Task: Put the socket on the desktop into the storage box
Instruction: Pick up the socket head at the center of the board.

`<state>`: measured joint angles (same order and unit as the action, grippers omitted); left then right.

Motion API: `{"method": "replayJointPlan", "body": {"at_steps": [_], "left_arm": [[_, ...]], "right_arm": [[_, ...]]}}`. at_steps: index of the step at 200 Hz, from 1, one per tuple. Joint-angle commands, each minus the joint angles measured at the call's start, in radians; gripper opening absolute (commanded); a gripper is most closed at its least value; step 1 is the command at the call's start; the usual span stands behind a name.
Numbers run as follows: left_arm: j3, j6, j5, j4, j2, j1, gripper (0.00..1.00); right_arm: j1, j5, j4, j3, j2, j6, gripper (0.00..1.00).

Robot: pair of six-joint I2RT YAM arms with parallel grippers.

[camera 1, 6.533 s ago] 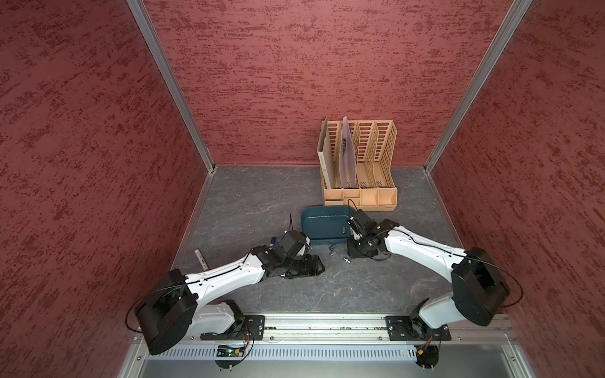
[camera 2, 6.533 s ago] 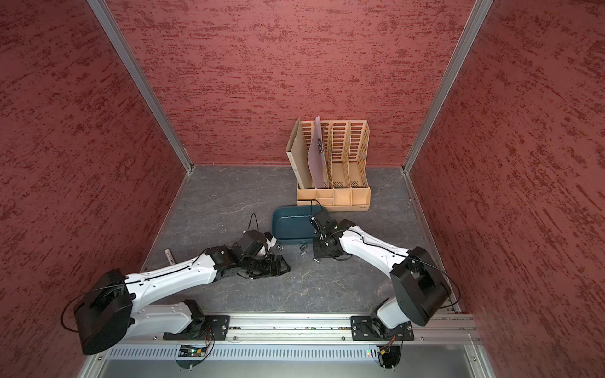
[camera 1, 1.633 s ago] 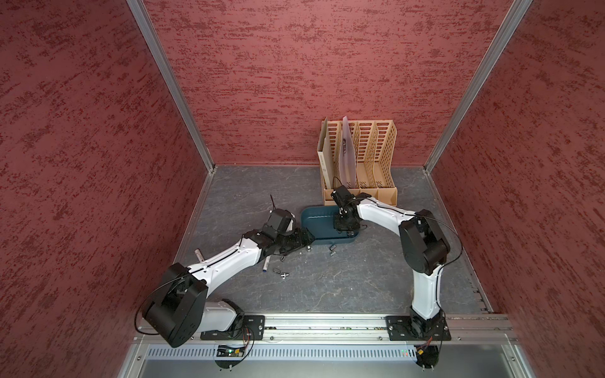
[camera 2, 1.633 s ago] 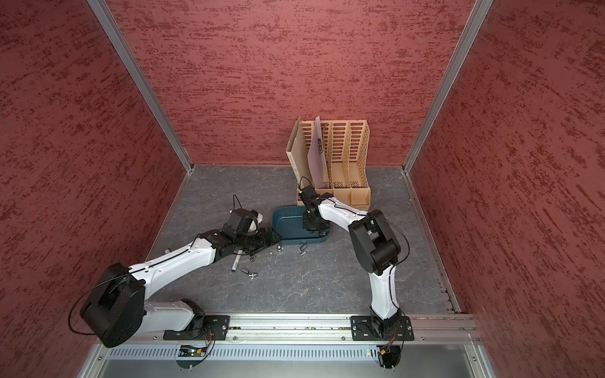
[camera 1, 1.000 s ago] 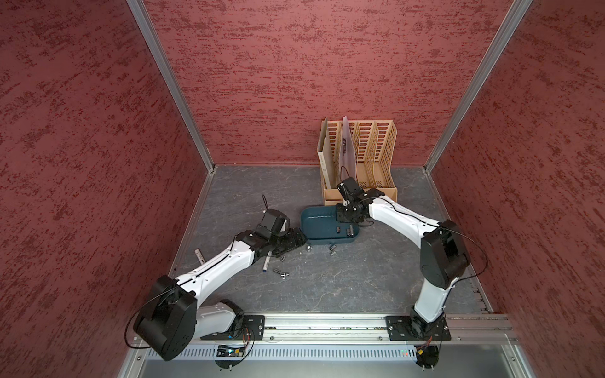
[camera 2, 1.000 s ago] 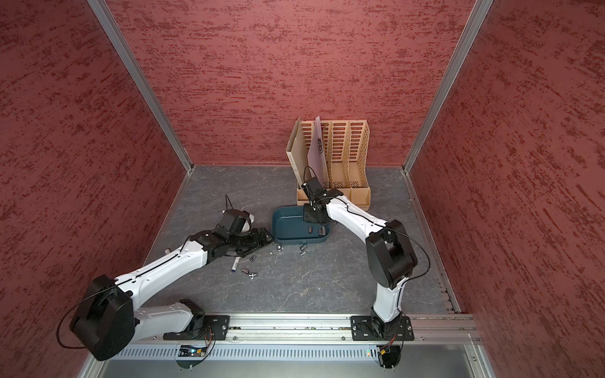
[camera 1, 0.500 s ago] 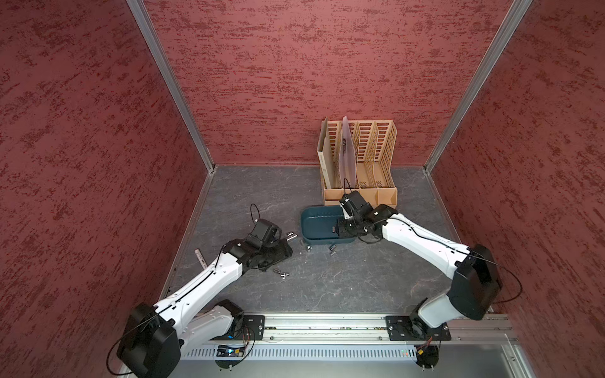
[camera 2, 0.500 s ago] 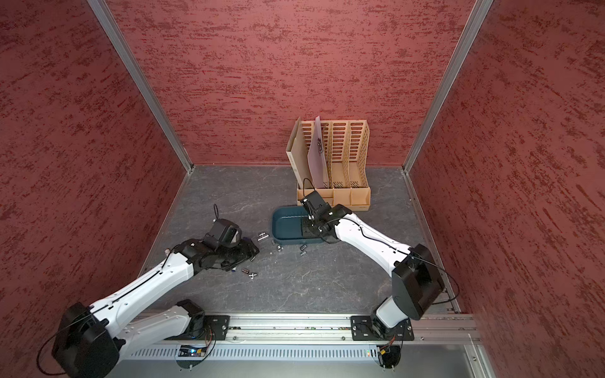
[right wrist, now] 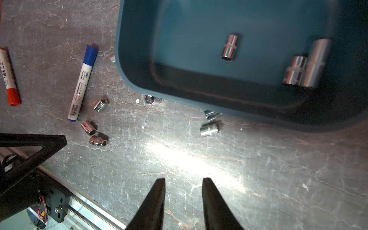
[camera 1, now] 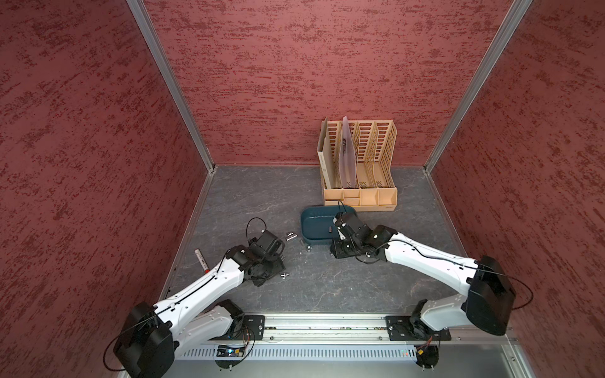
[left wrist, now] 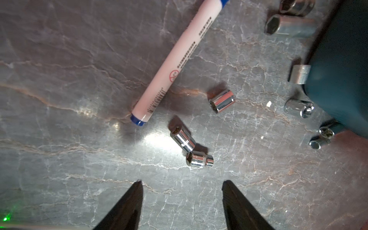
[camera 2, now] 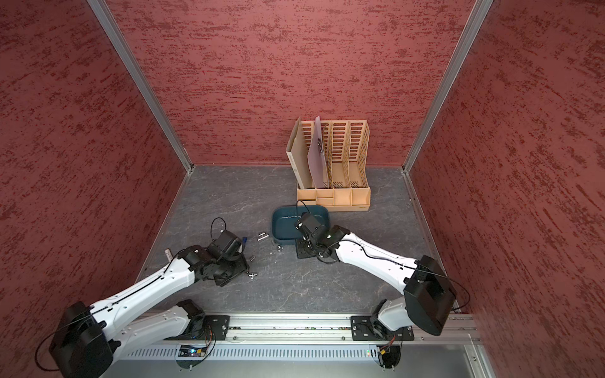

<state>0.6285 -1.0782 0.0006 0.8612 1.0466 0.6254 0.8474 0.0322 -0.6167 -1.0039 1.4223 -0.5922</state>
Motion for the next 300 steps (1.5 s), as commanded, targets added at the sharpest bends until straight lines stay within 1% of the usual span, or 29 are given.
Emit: {"method": "replayJointPlan", "body": {"at_steps": [1, 27, 50, 106, 145, 164, 212, 253, 274, 300], "left_arm": [[-0.007, -0.052, -0.032, -0.018, 0.035, 0.009, 0.62], [-0.003, -0.074, -0.044, -0.042, 0.079, 0.011, 0.56], [-0.001, -0.083, -0.045, -0.078, 0.120, 0.008, 0.55], [0.024, -0.078, -0.054, -0.121, 0.223, -0.010, 0.49], [0.027, -0.062, -0.065, -0.141, 0.250, -0.032, 0.47], [0.028, -0.054, -0.063, -0.149, 0.267, -0.034, 0.41], [0.005, -0.060, -0.035, -0.185, 0.288, -0.035, 0.40], [-0.004, -0.058, -0.032, -0.188, 0.294, -0.035, 0.23], [-0.009, -0.059, -0.034, -0.189, 0.291, -0.037, 0.20], [-0.009, -0.057, -0.032, -0.183, 0.285, -0.043, 0.13]], "right_arm": [[0.013, -0.013, 0.050, 0.020, -0.027, -0.036, 0.36], [0.017, -0.021, 0.051, 0.032, -0.040, -0.046, 0.36], [0.018, -0.023, 0.054, 0.041, -0.044, -0.052, 0.36], [0.018, -0.032, 0.049, 0.057, -0.056, -0.059, 0.36], [0.018, -0.032, 0.052, 0.056, -0.053, -0.065, 0.36], [0.018, -0.035, 0.046, 0.052, -0.050, -0.065, 0.36], [0.018, -0.050, 0.033, 0.041, -0.046, -0.065, 0.36], [0.018, -0.055, 0.031, 0.037, -0.041, -0.067, 0.36], [0.018, -0.058, 0.026, 0.035, -0.045, -0.065, 0.36], [0.018, -0.064, 0.020, 0.034, -0.049, -0.064, 0.36]]}}
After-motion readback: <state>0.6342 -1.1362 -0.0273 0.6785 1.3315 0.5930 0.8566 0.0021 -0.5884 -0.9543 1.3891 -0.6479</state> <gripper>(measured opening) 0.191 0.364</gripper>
